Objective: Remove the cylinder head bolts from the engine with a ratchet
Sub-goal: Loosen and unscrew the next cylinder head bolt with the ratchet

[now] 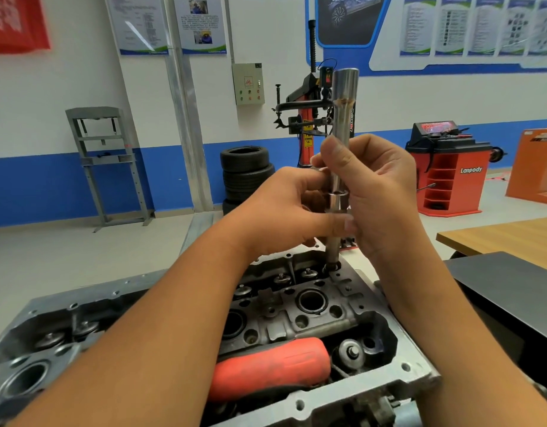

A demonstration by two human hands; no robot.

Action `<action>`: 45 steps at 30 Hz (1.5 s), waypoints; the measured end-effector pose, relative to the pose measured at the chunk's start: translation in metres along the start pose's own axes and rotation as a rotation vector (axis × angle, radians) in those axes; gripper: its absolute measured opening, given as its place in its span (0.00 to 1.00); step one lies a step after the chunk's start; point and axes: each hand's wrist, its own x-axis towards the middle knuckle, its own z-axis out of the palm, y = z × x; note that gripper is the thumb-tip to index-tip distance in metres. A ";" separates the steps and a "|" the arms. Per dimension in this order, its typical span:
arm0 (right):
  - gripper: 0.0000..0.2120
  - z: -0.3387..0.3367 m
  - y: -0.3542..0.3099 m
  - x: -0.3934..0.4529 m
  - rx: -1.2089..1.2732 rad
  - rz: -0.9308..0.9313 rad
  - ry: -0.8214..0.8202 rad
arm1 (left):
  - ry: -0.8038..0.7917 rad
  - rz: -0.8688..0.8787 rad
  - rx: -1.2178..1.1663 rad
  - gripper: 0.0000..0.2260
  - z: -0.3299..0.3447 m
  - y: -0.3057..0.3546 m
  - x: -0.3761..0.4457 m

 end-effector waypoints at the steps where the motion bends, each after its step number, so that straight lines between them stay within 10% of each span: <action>1: 0.12 0.000 0.000 0.001 -0.001 0.006 -0.011 | -0.009 -0.011 -0.039 0.11 -0.001 0.000 0.000; 45: 0.16 0.001 -0.002 0.002 0.093 0.107 -0.127 | 0.031 -0.002 -0.240 0.13 -0.003 0.001 -0.002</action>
